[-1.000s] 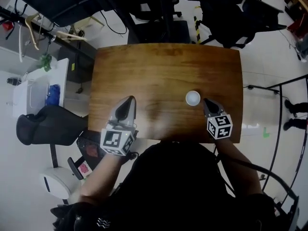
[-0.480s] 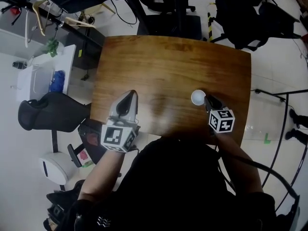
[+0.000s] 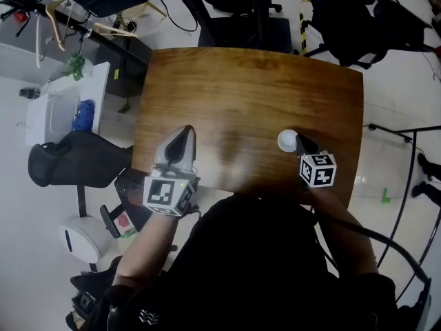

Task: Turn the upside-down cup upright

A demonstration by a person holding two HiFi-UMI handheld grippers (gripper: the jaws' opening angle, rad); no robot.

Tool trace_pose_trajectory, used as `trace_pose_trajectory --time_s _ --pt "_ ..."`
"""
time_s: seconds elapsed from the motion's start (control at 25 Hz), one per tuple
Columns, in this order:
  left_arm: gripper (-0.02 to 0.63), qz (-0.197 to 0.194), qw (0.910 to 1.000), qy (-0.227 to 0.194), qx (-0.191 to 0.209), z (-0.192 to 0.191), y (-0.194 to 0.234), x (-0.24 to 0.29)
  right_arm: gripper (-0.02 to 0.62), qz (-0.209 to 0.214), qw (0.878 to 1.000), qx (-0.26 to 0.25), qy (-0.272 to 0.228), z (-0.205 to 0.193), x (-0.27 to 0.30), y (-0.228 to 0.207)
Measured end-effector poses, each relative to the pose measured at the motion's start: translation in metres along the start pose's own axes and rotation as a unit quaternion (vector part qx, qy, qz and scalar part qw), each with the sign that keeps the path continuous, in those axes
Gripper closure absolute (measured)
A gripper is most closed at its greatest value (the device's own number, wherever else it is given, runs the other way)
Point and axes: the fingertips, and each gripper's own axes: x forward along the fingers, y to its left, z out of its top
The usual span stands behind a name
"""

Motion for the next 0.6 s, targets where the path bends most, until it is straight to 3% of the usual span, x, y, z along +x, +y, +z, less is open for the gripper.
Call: trace_pose_trajectory --time_s 0.2,0.36,0.6 --pt "0.606 -0.011 0.9999 -0.005 -0.002 0.001 -0.002 0.007 0.58 -0.08 0.995 -0.052 -0.019 0.01 -0.023 -0.025" --pt "0.606 -0.021 0.9997 -0.007 -0.001 0.001 -0.006 0.012 0.58 -0.137 0.986 -0.091 0.001 0.004 -0.036 -0.044" --pt "0.606 -0.027 0.9996 -0.007 0.001 0.005 -0.007 0.014 0.575 -0.091 0.992 -0.088 0.006 -0.002 -0.022 -0.01"
